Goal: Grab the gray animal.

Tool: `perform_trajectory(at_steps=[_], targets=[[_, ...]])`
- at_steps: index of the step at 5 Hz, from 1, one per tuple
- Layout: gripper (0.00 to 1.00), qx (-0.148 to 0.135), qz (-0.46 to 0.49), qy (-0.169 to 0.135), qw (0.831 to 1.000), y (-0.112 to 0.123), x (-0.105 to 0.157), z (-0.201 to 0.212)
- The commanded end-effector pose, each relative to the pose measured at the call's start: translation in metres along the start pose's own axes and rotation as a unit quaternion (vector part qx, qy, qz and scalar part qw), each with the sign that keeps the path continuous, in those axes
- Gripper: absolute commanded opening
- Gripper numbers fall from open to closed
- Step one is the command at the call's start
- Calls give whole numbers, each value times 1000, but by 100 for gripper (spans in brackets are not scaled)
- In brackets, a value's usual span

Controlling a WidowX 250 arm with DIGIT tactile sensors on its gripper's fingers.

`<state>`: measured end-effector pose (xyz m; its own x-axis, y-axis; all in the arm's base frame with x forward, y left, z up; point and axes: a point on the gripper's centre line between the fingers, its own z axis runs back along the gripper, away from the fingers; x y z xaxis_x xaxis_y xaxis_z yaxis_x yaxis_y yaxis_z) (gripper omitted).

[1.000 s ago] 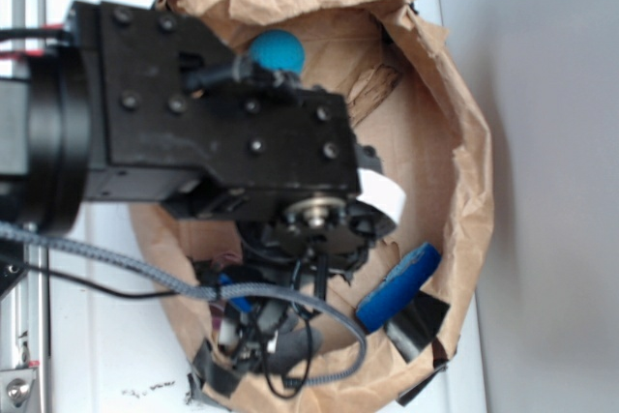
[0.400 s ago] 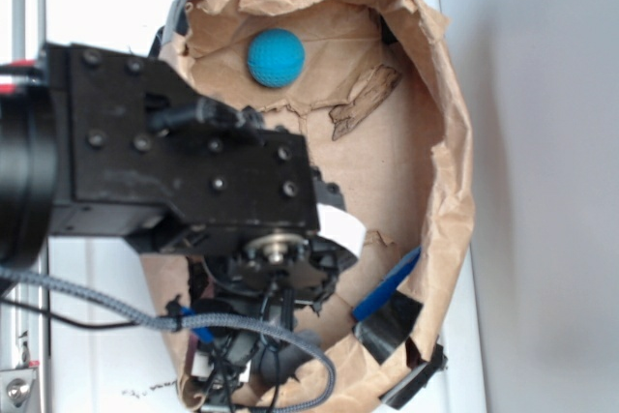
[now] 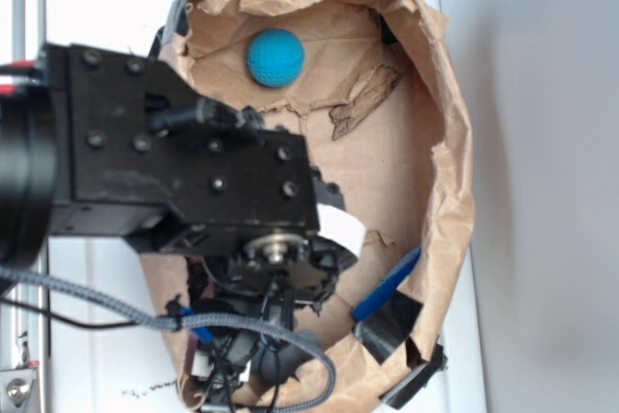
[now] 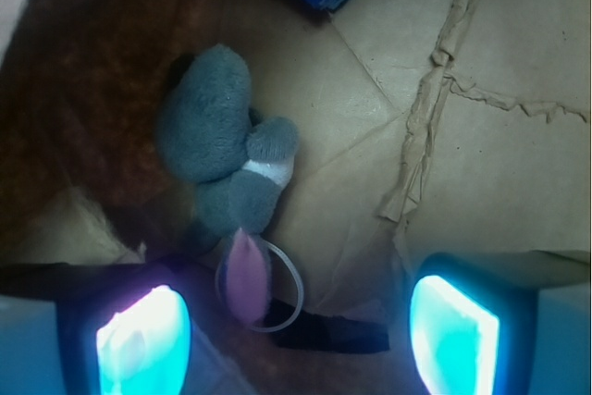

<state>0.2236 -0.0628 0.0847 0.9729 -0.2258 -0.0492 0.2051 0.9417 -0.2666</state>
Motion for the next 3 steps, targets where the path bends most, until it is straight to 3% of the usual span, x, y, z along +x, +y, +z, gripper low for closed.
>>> perform_trajectory(at_steps=[1,2,3], targets=[[100,41,46,-74,995,58,55,30],[100,58,69,-86,992,77,72,34],[100,64,61,-61,994,79,80,20]])
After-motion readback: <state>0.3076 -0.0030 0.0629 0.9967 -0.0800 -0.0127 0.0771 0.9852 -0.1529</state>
